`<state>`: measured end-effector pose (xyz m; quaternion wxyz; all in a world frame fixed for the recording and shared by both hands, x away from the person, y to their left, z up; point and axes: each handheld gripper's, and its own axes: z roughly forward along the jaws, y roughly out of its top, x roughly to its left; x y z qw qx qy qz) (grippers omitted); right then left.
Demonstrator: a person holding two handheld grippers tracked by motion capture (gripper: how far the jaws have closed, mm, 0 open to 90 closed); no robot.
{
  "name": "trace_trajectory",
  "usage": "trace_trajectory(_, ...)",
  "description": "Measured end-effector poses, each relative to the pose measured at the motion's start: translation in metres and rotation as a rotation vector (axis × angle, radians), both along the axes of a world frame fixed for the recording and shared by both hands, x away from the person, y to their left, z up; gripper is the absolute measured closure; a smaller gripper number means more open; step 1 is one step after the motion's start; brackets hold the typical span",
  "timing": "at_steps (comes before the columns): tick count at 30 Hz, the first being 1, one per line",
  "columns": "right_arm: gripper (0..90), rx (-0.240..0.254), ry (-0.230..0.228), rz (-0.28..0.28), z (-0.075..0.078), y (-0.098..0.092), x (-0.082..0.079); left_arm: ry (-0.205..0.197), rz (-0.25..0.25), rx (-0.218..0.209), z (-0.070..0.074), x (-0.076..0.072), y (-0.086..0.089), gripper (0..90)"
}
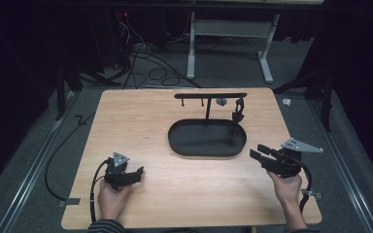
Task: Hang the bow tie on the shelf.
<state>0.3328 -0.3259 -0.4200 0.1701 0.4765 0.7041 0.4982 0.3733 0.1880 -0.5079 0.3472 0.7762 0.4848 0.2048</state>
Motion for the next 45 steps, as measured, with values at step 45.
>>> trace_trajectory(45, 54.3, -0.022, 0.063, 0.057, -0.029, 0.034, 0.018, -0.001, 0.001, -0.001, 0.000, 0.000, 0.000, 23.5)
